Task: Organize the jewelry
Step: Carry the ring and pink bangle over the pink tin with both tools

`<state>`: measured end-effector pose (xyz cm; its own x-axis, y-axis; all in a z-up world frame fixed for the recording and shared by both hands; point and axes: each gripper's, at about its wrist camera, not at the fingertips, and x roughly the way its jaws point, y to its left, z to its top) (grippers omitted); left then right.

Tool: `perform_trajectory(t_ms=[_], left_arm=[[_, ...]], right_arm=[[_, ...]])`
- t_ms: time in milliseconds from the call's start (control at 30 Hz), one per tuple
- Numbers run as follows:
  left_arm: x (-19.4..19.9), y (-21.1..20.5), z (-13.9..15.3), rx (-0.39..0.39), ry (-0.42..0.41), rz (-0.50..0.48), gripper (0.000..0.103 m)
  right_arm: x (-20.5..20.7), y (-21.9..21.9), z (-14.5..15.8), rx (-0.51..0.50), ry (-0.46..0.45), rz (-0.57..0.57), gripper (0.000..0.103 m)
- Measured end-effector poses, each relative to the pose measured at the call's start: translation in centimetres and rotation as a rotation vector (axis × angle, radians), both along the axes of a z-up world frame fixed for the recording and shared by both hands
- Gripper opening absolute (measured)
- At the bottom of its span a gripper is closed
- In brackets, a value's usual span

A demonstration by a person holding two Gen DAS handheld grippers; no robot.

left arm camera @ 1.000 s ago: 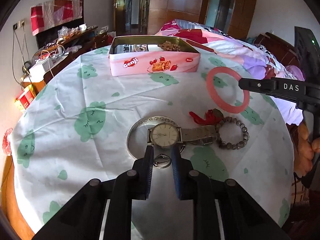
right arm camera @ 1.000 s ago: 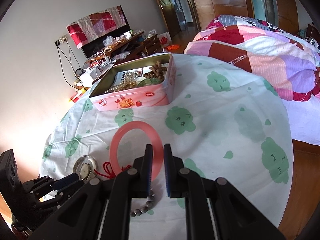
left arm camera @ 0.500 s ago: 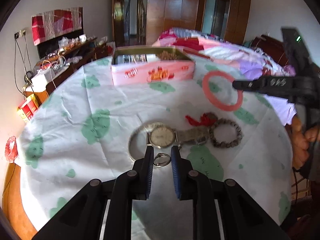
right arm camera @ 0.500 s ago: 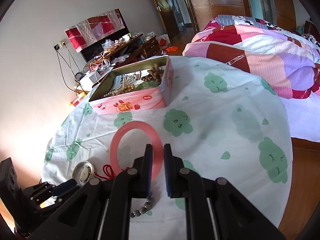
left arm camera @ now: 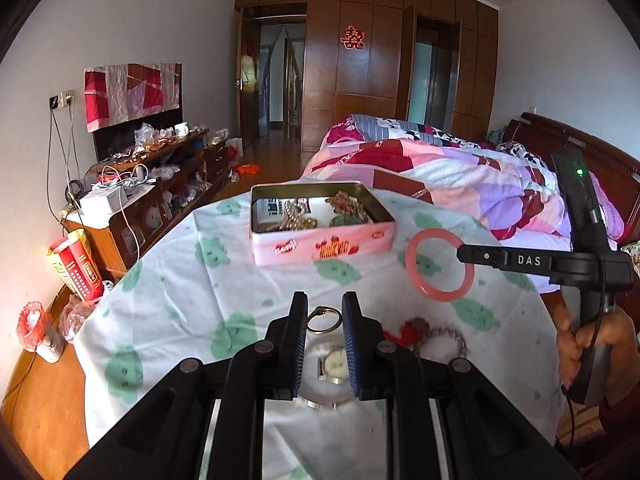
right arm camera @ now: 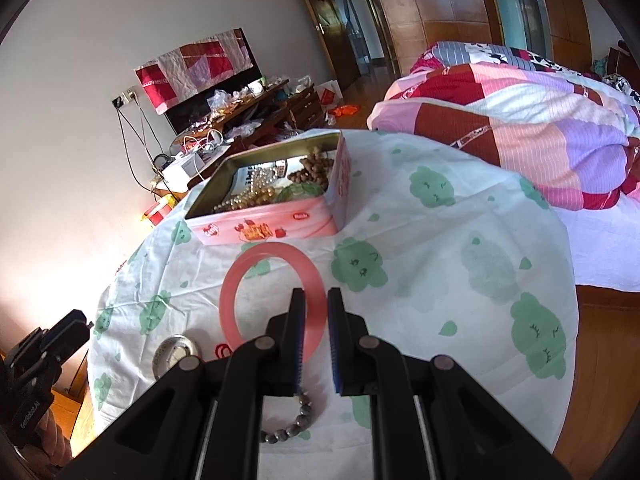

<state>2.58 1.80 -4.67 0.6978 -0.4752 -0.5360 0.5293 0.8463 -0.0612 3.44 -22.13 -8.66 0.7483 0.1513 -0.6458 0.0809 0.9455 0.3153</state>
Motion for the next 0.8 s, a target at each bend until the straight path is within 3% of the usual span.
perform_trajectory(t_ms=[800], left_arm=[[12.4,-3.7,2.0,-0.077,-0.021,-0.010,0.017]], right_arm=[[9.5,0.2,3.6,-0.044,-0.061,-0.010,0.014]])
